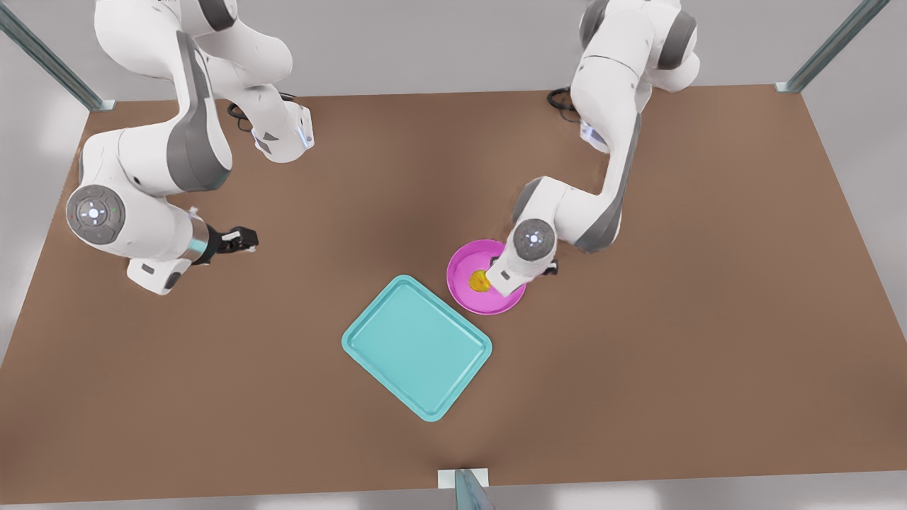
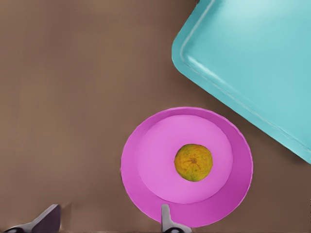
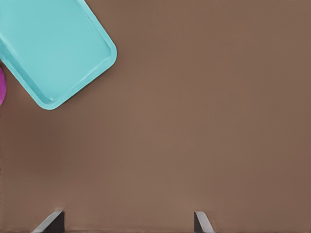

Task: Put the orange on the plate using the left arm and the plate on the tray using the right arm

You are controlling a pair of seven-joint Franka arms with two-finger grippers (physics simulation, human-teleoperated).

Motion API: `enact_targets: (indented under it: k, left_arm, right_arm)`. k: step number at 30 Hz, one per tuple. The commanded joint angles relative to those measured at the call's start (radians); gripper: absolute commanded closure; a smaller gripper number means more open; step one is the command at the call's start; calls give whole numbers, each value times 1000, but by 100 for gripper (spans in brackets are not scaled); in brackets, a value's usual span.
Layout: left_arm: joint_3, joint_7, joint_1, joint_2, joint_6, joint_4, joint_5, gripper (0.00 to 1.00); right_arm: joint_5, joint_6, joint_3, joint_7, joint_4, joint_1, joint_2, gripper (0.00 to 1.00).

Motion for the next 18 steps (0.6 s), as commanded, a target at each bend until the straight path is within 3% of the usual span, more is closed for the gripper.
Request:
enact_targets:
  k: [1, 3, 4, 5, 6, 7, 9, 11, 14, 16, 18]
  left_arm:
    - [221, 157, 3, -81, -516, 114, -1, 0]
    - [339, 186, 6, -94, -564, 171, -38, 0]
    - [277, 212, 124, -142, -581, 179, -40, 0]
    - [-169, 212, 460, -216, -570, 176, 61, 0]
    - [-472, 215, 673, -245, -510, 163, 198, 0]
    - [-521, 226, 732, -297, -420, 98, 198, 0]
    - [-533, 215, 752, -359, -352, 10, 198, 0]
    - [-529, 217, 775, -364, -510, 5, 167, 0]
    - [-530, 218, 761, -365, -308, 1, 206, 0]
    - [-529, 202, 741, -420, -122, -157, 213, 0]
    - [-512, 199, 741, -426, -151, -162, 212, 0]
  right_arm:
    - [70, 114, 1, 6, -87, 74, -6, 0]
    - [130, 321, 1, 29, -214, 151, 2, 0]
    - [166, 404, 1, 164, -227, 182, 29, 0]
    - [167, 454, 1, 356, -227, 220, 61, 0]
    - [167, 496, 1, 506, -228, 249, 95, 0]
    - [167, 519, 1, 619, -254, 285, 100, 0]
    - [239, 641, 1, 788, -348, 338, 100, 0]
    - [248, 687, 1, 952, -362, 409, 140, 0]
    - [431, 790, 1, 1020, -360, 432, 216, 0]
    - [629, 802, 1, 1008, -377, 434, 230, 0]
    - [713, 795, 2, 986, -374, 434, 258, 0]
